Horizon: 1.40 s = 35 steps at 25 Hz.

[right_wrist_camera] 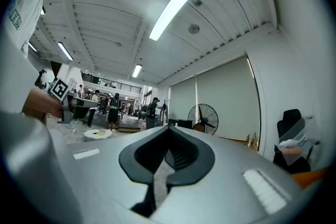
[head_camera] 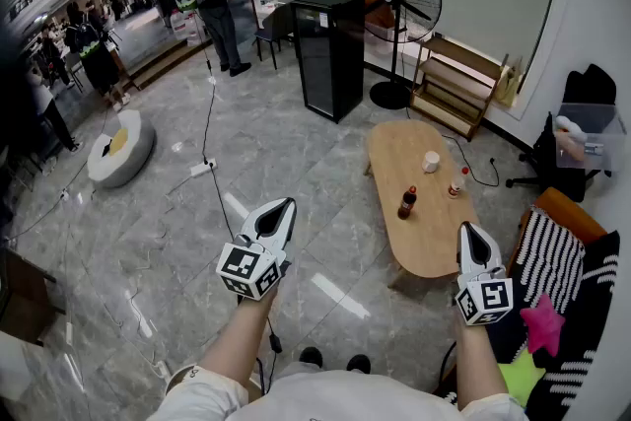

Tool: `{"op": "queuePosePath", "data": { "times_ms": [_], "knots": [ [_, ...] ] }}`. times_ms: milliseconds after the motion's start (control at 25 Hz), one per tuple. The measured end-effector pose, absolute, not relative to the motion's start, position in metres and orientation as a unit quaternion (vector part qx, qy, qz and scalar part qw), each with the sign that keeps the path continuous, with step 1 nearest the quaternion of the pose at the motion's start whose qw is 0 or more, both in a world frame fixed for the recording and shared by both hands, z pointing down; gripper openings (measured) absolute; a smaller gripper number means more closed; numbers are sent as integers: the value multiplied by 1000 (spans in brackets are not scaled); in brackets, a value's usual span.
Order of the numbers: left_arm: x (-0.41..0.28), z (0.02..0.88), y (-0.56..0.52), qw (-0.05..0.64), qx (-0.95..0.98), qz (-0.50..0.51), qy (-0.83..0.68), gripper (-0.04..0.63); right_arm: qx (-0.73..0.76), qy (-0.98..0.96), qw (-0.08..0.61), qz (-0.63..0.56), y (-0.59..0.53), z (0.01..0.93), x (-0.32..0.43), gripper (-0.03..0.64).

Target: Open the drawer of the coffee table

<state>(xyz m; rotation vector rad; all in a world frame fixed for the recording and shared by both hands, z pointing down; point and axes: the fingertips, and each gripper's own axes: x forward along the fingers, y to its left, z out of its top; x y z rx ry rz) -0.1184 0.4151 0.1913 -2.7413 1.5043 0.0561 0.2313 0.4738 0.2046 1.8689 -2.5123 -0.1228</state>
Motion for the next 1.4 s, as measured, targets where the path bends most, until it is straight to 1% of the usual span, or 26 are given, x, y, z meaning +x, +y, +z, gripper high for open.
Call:
{"op": "queuePosePath", "data": {
  "times_ms": [560, 680, 720, 760, 800, 840, 920, 1400],
  "knots": [
    [-118, 195, 415, 3, -876, 21, 482, -2, 594, -803, 5, -40, 473, 205, 232, 3],
    [-119, 194, 415, 2, -875, 22, 484, -2, 604, -795, -30, -47, 470, 197, 237, 5],
    [-120, 195, 415, 2, -875, 22, 484, -2, 611, -789, -46, -48, 467, 193, 240, 167],
    [-120, 195, 416, 2, -875, 23, 484, -2, 618, -783, -60, -46, 464, 191, 242, 474],
    [-121, 195, 416, 2, -874, 23, 485, -2, 622, -779, -65, -43, 461, 190, 242, 559],
    [-121, 196, 416, 1, -874, 24, 485, -2, 623, -779, -63, -44, 460, 190, 240, 589],
    [-122, 195, 416, 1, -874, 24, 486, -2, 621, -781, -51, -50, 459, 191, 235, 589],
    [-126, 196, 418, 2, -867, 20, 498, -2, 607, -793, -39, -38, 460, 201, 234, 589]
  ]
}}
